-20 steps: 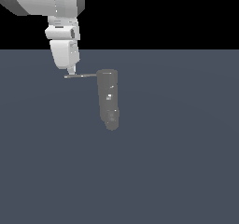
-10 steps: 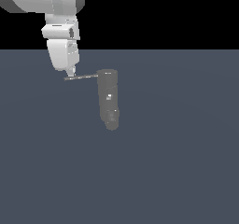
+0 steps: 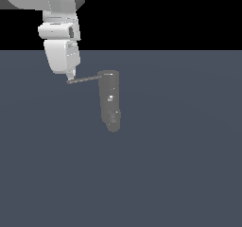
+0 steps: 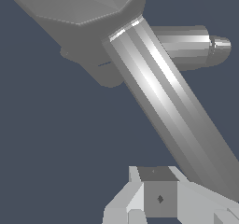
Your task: Turn on the faucet by rotating a designated handle.
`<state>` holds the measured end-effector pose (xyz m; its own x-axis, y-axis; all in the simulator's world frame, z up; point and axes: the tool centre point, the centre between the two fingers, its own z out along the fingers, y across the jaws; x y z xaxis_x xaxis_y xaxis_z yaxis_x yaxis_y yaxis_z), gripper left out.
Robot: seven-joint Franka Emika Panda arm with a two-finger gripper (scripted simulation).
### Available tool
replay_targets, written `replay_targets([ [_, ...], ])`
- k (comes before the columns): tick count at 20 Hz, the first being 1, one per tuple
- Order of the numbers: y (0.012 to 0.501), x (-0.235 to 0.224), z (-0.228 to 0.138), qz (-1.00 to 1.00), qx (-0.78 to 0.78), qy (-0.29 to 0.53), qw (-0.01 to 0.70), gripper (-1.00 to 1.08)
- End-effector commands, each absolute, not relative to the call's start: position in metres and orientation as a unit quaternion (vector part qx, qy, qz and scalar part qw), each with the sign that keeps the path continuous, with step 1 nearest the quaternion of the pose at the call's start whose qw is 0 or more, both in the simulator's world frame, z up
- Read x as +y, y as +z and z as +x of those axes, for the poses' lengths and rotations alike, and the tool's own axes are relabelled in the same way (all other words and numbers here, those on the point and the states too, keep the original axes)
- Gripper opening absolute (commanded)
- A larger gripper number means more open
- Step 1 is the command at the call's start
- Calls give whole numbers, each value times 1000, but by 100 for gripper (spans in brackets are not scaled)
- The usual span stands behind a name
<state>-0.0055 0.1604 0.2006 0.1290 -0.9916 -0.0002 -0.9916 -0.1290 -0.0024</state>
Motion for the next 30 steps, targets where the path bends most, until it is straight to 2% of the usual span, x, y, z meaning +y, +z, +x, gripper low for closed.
replay_targets([
  [1, 201, 162, -15, -753, 658, 0, 0, -100],
  [30, 201, 95, -66, -753, 658, 0, 0, -100],
])
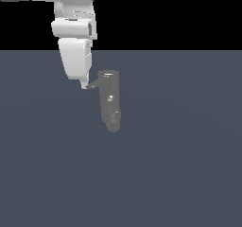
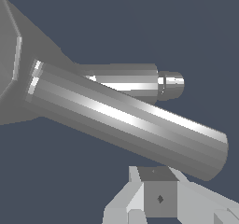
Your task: Turn on the faucet by rotating a designated handle.
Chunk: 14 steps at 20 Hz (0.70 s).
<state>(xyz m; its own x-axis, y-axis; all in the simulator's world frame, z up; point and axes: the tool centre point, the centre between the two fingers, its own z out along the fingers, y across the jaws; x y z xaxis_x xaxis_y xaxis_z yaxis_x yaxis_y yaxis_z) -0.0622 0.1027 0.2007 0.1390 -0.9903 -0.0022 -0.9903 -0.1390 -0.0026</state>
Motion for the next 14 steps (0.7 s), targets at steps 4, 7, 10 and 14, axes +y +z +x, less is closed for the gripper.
replay_targets([
  [4, 201, 85, -74, -753, 658, 0, 0, -100],
  [7, 201, 77, -81, -753, 658, 0, 0, -100],
  [10, 201, 77, -78, -755, 655, 0, 1, -100],
  [14, 201, 53, -74, -755, 656, 0, 1, -100],
])
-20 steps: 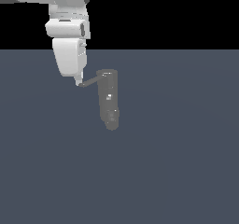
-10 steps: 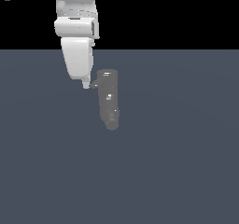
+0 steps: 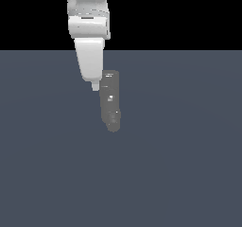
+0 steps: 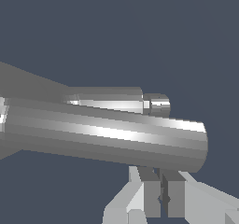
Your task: Turn on the faucet by rotating a designated handle.
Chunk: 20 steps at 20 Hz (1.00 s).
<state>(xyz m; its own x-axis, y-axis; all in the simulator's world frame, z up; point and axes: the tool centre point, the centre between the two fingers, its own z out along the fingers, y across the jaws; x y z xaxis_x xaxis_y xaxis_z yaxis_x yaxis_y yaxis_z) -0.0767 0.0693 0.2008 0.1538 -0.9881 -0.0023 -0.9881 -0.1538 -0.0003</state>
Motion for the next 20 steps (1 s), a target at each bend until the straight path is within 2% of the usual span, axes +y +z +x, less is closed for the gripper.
replay_targets([
  [1, 201, 47, -73, -755, 656, 0, 1, -100],
  [13, 201, -27, -63, -753, 658, 0, 0, -100],
  [14, 201, -27, -63, -753, 658, 0, 0, -100],
  [15, 201, -5, -63, -763, 646, 1, 1, -100],
  [20, 201, -19, -48, -762, 648, 1, 1, -100],
])
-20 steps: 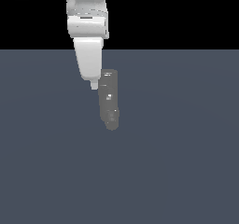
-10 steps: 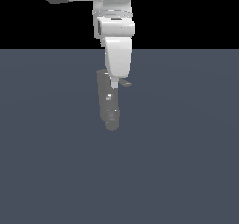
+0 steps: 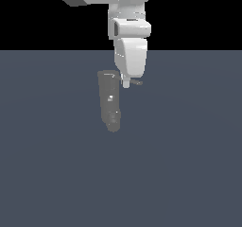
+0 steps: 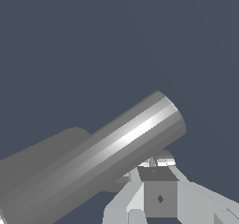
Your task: Turn on the faucet by rotating a designated handle.
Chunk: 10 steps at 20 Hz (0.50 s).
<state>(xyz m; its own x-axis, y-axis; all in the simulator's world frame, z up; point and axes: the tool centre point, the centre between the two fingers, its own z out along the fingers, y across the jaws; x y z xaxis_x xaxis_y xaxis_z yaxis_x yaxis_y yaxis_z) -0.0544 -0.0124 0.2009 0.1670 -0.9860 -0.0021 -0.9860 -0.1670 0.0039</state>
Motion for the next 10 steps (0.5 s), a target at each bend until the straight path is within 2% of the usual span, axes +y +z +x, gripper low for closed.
replay_targets([
  [1, 201, -22, -45, 761, -648, -1, -1, -100],
  [10, 201, -46, -19, 758, -652, 0, 0, -100],
])
